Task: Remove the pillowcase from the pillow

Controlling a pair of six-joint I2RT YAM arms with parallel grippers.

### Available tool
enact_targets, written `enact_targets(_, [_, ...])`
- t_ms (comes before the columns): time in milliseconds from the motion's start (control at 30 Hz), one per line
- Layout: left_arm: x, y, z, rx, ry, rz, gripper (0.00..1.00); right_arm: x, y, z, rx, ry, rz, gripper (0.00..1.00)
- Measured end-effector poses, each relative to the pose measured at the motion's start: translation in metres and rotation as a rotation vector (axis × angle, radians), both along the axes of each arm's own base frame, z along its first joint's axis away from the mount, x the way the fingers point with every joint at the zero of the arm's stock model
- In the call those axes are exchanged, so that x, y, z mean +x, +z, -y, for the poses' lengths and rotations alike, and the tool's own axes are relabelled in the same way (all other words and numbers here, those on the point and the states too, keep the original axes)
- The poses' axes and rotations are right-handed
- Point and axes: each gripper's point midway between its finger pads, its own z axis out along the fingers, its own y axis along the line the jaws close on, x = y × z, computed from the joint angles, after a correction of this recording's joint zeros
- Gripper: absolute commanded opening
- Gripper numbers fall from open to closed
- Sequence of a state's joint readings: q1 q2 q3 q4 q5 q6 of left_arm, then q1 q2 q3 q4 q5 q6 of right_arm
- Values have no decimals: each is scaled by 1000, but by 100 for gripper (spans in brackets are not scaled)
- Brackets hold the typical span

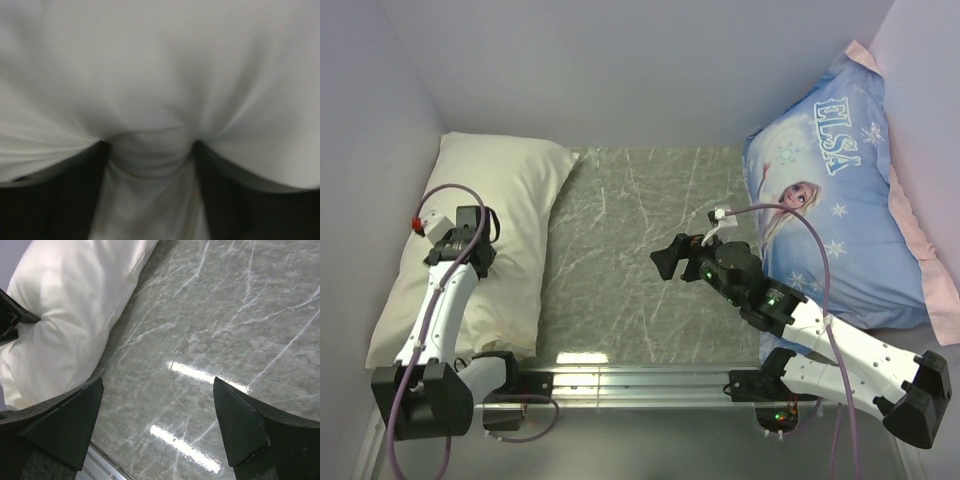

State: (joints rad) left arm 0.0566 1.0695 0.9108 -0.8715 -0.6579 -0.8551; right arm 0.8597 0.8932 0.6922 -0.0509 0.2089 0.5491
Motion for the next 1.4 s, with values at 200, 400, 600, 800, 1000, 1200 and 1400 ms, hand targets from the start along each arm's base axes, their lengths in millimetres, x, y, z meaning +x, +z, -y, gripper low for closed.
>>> enact_targets(200, [29,-3,13,-52,-121,37,0,-2,-4,3,2,-5,-1,97])
enact_targets(400, [75,66,68,-54,-343,132,0,-1,-6,4,-4,-12,-2,97])
enact_targets(600, [122,145,156,-112,-560,285,0,3,-8,-1,-30,-2,-4,97])
enact_targets(800, [119,164,221,-181,-703,317,0,-5,-3,-18,-22,60,14,93])
enact_targets(1000, [113,143,252,-197,-766,249,0,-43,0,-49,-18,184,30,82])
enact_targets(1200, [115,132,274,-195,-809,215,0,-80,9,-71,-10,257,57,75])
enact_targets(1400, [116,132,287,-199,-832,215,0,-95,12,-93,-14,293,65,76])
